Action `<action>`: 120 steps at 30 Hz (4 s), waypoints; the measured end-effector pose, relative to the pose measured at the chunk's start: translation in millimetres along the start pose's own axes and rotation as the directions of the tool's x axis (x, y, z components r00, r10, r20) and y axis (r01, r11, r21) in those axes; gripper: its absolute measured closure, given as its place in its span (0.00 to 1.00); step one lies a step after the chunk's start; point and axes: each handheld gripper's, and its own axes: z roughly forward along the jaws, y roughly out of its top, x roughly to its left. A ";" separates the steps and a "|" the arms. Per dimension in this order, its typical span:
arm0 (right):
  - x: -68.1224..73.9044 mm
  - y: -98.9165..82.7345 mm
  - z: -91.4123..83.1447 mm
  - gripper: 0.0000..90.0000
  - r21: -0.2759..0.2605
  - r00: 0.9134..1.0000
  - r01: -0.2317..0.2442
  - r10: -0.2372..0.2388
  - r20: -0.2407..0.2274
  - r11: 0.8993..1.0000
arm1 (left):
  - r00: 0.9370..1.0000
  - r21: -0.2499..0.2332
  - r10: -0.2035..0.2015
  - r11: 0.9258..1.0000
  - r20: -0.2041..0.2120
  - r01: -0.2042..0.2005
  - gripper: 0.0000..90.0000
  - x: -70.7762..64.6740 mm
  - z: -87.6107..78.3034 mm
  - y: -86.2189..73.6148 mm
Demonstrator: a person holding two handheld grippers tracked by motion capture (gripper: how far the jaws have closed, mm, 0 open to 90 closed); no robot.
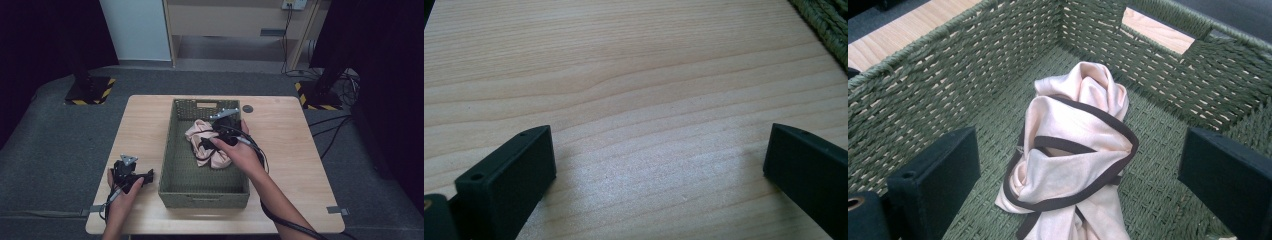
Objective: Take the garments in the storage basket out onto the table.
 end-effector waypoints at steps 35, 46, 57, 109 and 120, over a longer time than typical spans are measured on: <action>-1.2 -10.2 75.2 0.04 0.094 0.999 -0.037 0.038 -0.009 0.995 | 1.000 0.000 0.001 1.000 0.000 -0.001 0.00 0.0 0.0 0.1; -5.6 -13.7 93.7 0.04 0.141 0.999 -0.045 0.042 0.021 0.989 | 1.000 0.001 0.000 1.000 0.000 0.000 0.00 0.0 0.0 0.1; -8.3 -15.8 107.5 0.04 0.168 0.998 -0.064 0.062 0.020 0.984 | 1.000 0.001 0.000 1.000 0.000 0.000 0.00 0.0 0.0 0.1; -2.2 -19.0 141.9 0.02 0.222 0.997 -0.078 0.077 0.016 0.972 | 1.000 0.001 0.000 1.000 0.000 0.000 0.00 0.0 0.0 0.1; -2.8 -21.3 143.6 0.08 0.223 0.997 -0.081 0.079 0.018 0.971 | 1.000 0.001 0.000 1.000 0.000 0.000 0.00 0.0 0.0 0.1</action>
